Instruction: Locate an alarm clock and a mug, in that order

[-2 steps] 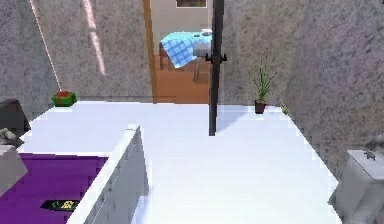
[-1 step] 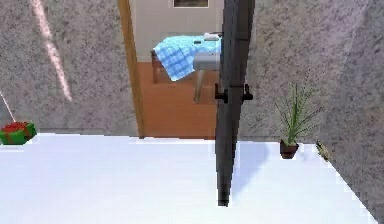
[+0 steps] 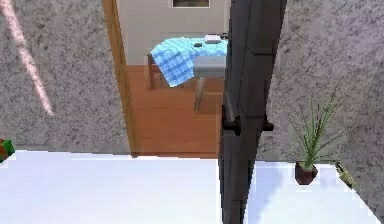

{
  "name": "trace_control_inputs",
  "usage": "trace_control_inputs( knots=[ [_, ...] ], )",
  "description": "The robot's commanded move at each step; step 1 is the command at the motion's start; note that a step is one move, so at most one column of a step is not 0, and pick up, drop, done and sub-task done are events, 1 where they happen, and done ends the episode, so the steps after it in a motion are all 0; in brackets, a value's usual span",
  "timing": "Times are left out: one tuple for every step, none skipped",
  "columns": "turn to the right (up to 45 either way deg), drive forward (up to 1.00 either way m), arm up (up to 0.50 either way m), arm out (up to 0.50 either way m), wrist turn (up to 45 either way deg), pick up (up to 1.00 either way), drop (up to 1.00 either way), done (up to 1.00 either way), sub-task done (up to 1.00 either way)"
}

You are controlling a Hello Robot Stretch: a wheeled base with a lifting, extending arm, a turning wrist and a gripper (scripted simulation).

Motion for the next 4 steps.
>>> trace_control_inputs(
  knots=[
    [-27.0,0.00,0.00,0.00,0.0,0.00,0.00,0.00,0.00],
    [0.0,0.65,0.00,0.00,0.0,0.00,0.00,0.00,0.00],
    [24.0,0.00,0.00,0.00,0.0,0.00,0.00,0.00,0.00],
    [0.0,0.45,0.00,0.00,0.0,0.00,0.00,0.00,0.00]
  ],
)
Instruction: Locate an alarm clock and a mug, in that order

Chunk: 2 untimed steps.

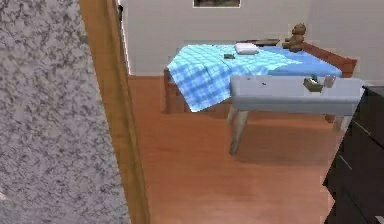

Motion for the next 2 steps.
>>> trace_control_inputs(
  knots=[
    [6.0,0.00,0.00,0.00,0.0,0.00,0.00,0.00,0.00],
    [0.0,0.75,0.00,0.00,0.0,0.00,0.00,0.00,0.00]
  ],
)
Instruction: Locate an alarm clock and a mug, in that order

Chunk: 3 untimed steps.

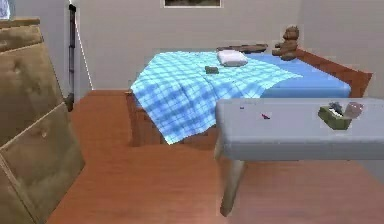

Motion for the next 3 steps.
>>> trace_control_inputs(
  knots=[
    [45.0,0.00,0.00,0.00,0.0,0.00,0.00,0.00,0.00],
    [9.0,0.00,0.00,0.00,0.0,0.00,0.00,0.00,0.00],
    [3.0,0.00,0.00,0.00,0.0,0.00,0.00,0.00,0.00]
  ],
)
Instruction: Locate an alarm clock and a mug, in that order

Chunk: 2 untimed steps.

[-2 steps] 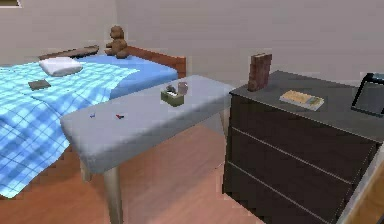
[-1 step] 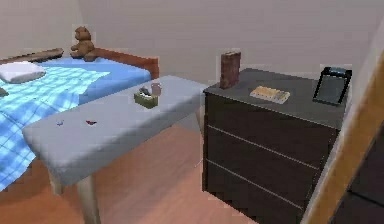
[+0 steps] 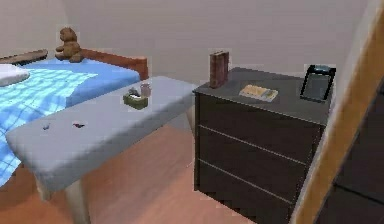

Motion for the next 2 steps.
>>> trace_control_inputs(
  knots=[
    [0.0,0.40,0.00,0.00,0.0,0.00,0.00,0.00,0.00],
    [42.0,0.00,0.00,0.00,0.0,0.00,0.00,0.00,0.00]
  ],
)
